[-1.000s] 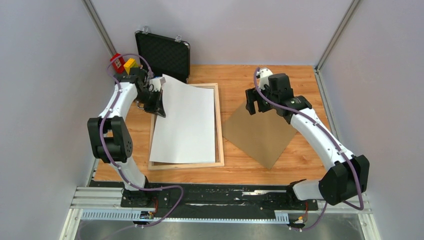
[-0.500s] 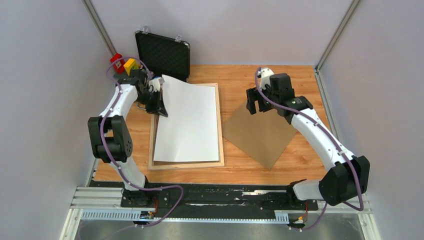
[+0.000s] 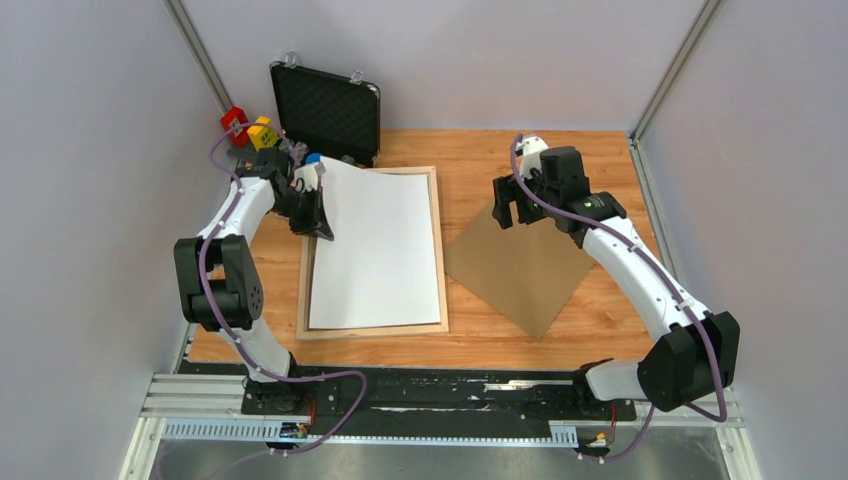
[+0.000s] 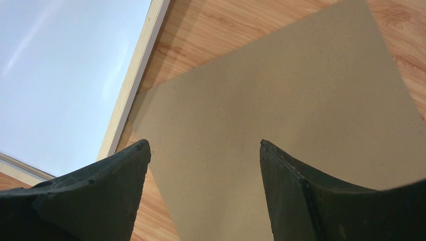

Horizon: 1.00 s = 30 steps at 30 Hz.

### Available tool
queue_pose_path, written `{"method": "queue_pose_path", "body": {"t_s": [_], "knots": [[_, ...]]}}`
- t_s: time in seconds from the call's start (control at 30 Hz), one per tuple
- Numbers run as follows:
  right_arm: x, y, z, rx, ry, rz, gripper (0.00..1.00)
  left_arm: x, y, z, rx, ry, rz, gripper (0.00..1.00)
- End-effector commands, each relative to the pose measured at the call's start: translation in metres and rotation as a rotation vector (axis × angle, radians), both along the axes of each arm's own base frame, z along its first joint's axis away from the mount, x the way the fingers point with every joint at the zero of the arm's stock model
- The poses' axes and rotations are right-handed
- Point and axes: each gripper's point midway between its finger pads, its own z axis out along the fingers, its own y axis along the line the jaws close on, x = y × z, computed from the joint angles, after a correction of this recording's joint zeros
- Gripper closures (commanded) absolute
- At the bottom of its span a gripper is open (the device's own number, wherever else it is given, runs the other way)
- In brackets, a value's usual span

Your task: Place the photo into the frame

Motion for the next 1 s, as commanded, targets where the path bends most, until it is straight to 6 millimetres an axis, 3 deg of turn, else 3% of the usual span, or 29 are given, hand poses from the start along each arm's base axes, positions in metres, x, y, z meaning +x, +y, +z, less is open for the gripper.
{"method": "queue_pose_path", "body": {"t_s": [0.0,0.97], "knots": [[0.004,0.000,0.016,0.033,-0.059,-0.003,0.22,0.010,0.002,0.017,-0.009,-0.078,0.025,1.00],[0.005,-0.003,0.014,0.039,-0.051,-0.009,0.22,0.021,-0.001,0.012,-0.026,-0.060,0.011,1.00]]}}
